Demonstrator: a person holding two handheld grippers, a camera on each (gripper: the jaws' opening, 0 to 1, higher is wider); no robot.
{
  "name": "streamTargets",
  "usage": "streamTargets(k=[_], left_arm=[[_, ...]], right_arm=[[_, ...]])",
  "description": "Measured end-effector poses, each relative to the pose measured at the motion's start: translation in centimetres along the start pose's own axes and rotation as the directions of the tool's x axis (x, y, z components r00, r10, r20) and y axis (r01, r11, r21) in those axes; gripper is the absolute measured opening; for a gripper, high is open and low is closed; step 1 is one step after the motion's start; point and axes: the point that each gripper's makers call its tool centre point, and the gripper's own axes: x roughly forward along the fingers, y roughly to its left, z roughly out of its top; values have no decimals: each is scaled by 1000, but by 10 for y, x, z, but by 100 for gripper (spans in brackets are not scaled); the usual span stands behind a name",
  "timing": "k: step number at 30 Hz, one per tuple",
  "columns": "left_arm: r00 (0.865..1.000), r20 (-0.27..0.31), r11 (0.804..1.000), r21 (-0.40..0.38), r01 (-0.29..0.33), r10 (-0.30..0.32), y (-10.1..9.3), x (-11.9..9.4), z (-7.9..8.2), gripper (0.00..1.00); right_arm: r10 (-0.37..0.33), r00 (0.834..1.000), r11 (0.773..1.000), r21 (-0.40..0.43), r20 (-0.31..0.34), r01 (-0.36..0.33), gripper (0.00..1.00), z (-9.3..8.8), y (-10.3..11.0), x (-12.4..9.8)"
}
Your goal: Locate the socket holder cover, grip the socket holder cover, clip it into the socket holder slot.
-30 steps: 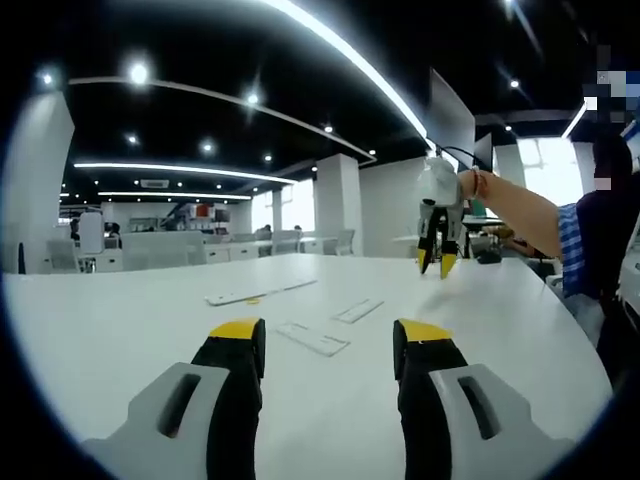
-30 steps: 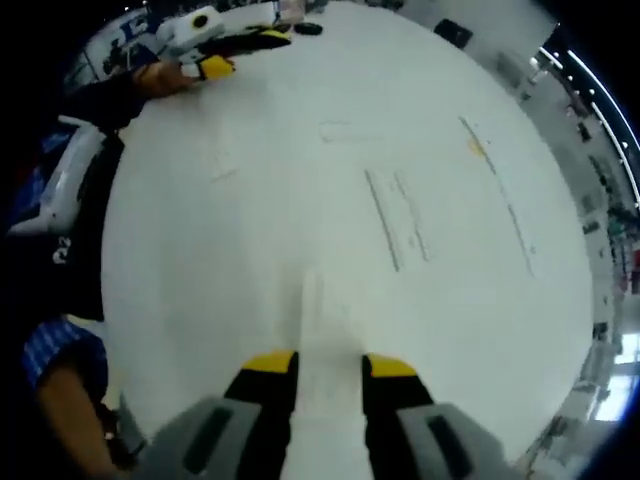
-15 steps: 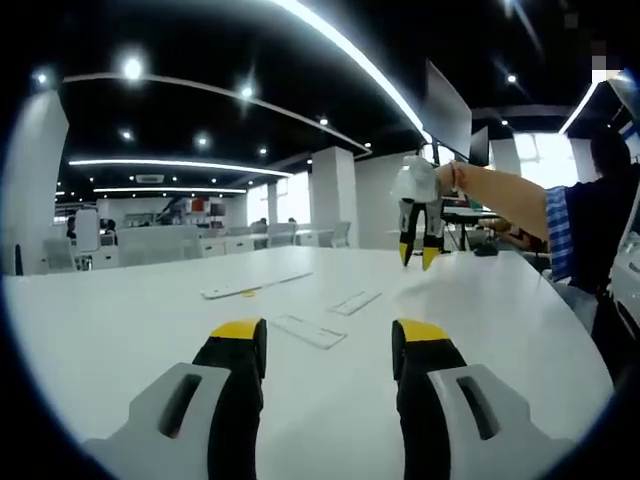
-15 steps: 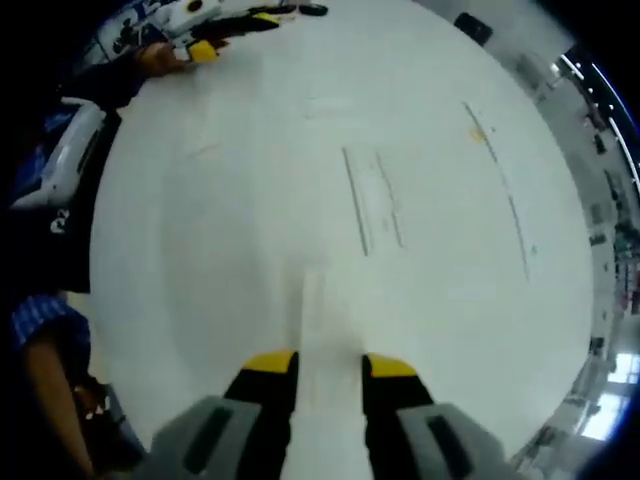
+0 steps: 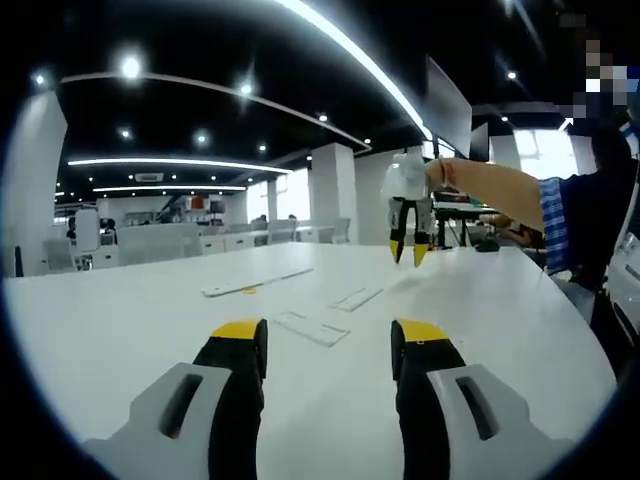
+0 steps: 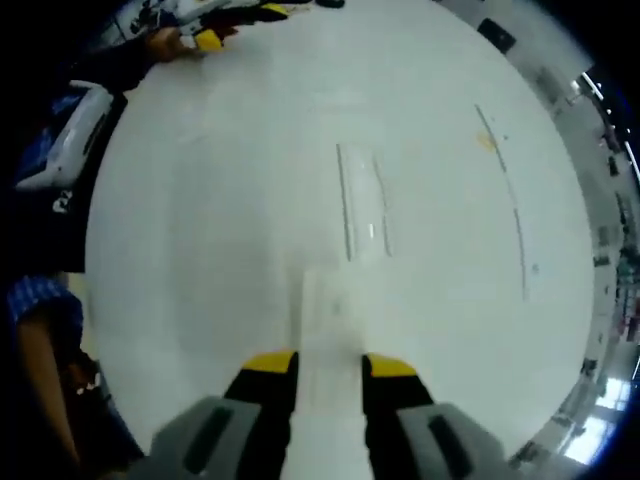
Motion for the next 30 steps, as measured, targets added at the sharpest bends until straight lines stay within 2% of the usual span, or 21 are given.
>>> streamTargets(k=[7,16,30], left_arm=[[1000,-10,1000,-6,20,-20,-4,1,-2,50],[999,-24,999,-3,36,-36,-8,2,-3,50],[998,-38,998,0,59,-59,-13,4,-4,50]], right_arm=[[2,1000,1000,-12,-13,-2,27,-1,-6,4],[21,998,1000,-20,-60,-22,27,-6,-14,13],[28,998,998,-46,-58,-31,27,2,-29,18]])
